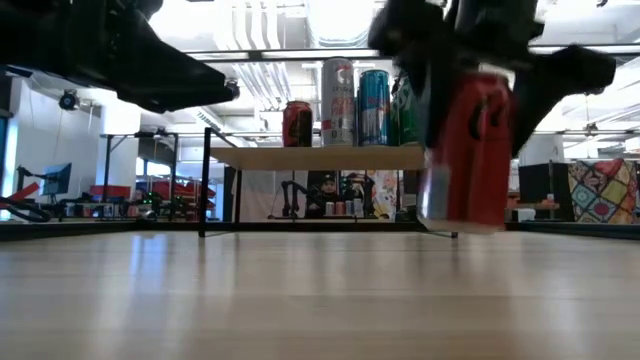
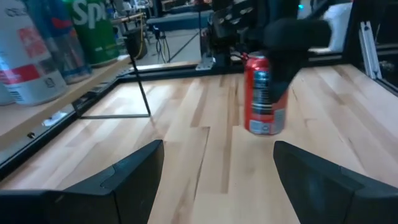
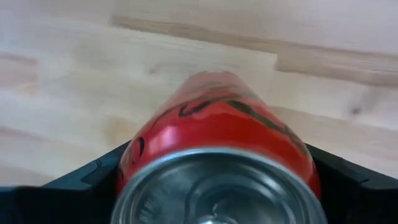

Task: Place canned beverage on shelf
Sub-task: Put the right red soda can on the shelf aligned with the other red soda can

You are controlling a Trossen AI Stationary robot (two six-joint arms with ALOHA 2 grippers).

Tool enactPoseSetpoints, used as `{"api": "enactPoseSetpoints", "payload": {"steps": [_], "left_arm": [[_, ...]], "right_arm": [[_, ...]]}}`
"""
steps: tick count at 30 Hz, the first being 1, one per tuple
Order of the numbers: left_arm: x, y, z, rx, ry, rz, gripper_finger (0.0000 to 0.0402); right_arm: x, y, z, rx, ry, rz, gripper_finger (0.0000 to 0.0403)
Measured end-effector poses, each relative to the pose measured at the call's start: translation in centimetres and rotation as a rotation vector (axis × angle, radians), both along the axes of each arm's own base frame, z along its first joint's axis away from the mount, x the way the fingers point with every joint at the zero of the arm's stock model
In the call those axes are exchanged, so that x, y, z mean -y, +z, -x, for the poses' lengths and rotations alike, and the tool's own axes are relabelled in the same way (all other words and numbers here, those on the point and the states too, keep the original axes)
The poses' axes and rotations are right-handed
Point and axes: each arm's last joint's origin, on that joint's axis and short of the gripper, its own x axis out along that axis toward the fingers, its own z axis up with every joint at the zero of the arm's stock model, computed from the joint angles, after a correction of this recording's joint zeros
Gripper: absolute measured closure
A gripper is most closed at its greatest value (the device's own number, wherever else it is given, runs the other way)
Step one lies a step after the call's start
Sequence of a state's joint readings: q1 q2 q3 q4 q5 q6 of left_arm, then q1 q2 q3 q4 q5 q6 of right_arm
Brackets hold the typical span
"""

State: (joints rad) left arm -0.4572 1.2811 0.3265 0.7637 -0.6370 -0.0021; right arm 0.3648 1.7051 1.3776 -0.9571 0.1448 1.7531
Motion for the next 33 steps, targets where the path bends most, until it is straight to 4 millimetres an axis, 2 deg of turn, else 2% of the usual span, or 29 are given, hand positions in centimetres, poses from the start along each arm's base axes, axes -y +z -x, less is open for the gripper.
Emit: {"api": "enactPoseSetpoints", "payload": {"steps": [3, 9, 14, 19, 22, 25, 29, 33], "left_arm": [[0.4, -0.1, -0.7, -0.018, -0.029, -0.009, 0.0114], [1.0, -0.3, -1.7, -0.042, -0.04, -0.047, 0.0114], [1.1, -0.6, -2.0, -0.06, -0.042, -0.061, 0.0114], [1.1, -0.5, -1.9, -0.057, -0.046, -0.057, 0.0114], [1.2, -0.6, -2.0, -0.06, -0.086, -0.046, 0.0114], [1.4, -1.2, -2.1, -0.089, -0.115, -0.073, 0.0114], [1.4, -1.6, -2.3, -0.08, -0.088, -0.071, 0.0114], [1.5, -1.7, -2.5, -0.061, -0.086, -0.052, 0.0114]], "right_arm": [[0.3, -0.7, -0.3, -0.031, 0.031, -0.002, 0.0074], [0.5, -0.8, -0.8, -0.03, 0.194, 0.03, 0.0059], [0.6, -0.8, -0.9, -0.018, 0.181, 0.05, 0.004], [0.5, -0.7, -0.8, 0.002, 0.097, 0.067, 0.0037], [0.2, 0.0, -0.5, 0.027, 0.109, 0.076, 0.0037], [-0.6, 1.4, -0.3, 0.07, 0.213, 0.078, 0.0037], [-1.9, 3.5, 0.8, 0.144, 0.314, 0.238, 0.0037], [-2.5, 4.4, 2.5, 0.12, 0.36, 0.354, 0.0037]]}}
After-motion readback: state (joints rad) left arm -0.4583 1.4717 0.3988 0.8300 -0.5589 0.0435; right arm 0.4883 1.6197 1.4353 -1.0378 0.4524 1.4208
